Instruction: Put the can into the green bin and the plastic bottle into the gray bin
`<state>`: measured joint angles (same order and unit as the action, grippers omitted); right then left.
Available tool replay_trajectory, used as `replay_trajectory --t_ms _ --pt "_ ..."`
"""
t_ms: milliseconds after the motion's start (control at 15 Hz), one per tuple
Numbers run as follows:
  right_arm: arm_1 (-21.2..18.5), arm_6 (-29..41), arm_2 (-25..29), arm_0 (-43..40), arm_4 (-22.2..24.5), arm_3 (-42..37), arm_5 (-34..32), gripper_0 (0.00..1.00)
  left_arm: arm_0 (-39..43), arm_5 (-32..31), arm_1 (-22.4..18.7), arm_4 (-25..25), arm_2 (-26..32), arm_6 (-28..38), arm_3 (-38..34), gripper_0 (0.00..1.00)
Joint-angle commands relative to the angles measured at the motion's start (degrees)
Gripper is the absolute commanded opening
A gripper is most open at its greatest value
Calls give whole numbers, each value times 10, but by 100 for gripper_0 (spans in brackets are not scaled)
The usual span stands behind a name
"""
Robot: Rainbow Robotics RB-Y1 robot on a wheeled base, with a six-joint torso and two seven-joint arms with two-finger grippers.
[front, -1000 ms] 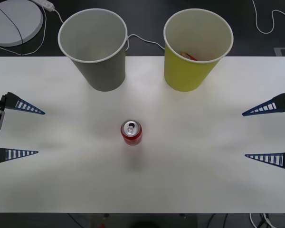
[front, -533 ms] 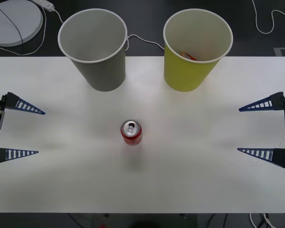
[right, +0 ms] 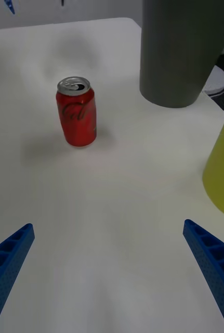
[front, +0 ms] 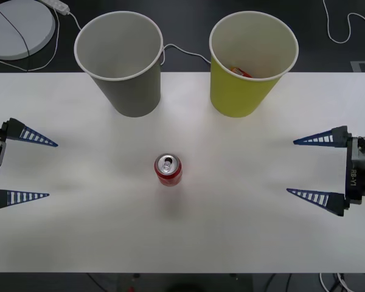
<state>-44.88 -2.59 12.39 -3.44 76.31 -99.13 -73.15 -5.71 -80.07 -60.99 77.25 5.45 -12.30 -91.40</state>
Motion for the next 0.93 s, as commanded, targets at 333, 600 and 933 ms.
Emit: replay_trajectory --t_ms 333,600,933 --pt "85 -63 -18 9 -6 61 20 100 0 0 0 0 0 0 0 100" --pt "125 -88 -67 27 -20 105 63 100 0 0 0 0 0 0 0 100" --pt "132 -199 -174 52 -119 175 145 100 0 0 0 0 0 0 0 100"
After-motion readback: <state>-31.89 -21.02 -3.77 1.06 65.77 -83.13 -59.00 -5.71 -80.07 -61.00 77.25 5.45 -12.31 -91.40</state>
